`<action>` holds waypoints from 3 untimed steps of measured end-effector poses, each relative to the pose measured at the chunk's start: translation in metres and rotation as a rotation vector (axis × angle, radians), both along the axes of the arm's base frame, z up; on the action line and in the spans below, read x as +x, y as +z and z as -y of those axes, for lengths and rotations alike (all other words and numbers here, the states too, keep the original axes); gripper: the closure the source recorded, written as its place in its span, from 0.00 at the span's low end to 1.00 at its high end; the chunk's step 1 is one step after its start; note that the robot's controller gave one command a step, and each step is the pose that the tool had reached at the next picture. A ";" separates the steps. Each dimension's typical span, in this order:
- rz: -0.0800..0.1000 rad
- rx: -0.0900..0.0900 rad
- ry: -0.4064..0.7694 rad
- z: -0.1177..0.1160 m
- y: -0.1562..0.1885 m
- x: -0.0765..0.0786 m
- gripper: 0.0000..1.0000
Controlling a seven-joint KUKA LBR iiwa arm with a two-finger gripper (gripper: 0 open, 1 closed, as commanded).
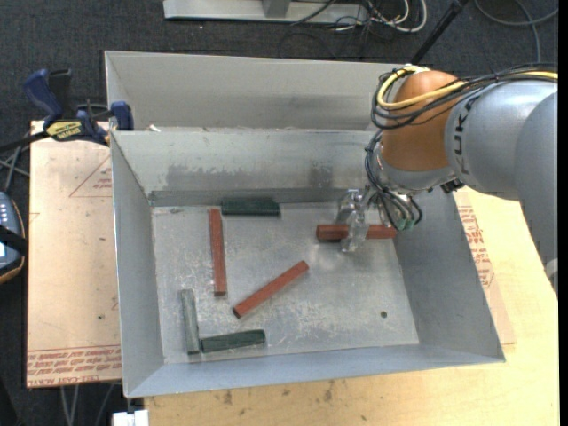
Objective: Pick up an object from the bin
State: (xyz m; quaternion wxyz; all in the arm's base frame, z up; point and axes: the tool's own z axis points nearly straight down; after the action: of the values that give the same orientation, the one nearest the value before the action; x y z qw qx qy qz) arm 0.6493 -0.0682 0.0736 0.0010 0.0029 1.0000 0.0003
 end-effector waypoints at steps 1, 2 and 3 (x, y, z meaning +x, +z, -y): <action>-0.002 0.000 0.000 0.000 0.011 -0.001 1.00; -0.003 0.001 0.000 0.000 0.023 -0.001 1.00; -0.001 0.000 0.000 0.000 0.039 0.000 1.00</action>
Offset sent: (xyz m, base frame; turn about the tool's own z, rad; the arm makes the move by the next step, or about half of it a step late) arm 0.0001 0.0000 0.0657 0.0000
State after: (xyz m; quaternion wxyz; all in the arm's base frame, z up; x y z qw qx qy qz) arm 0.6490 -0.0679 0.1127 0.0003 0.0028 1.0000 0.0005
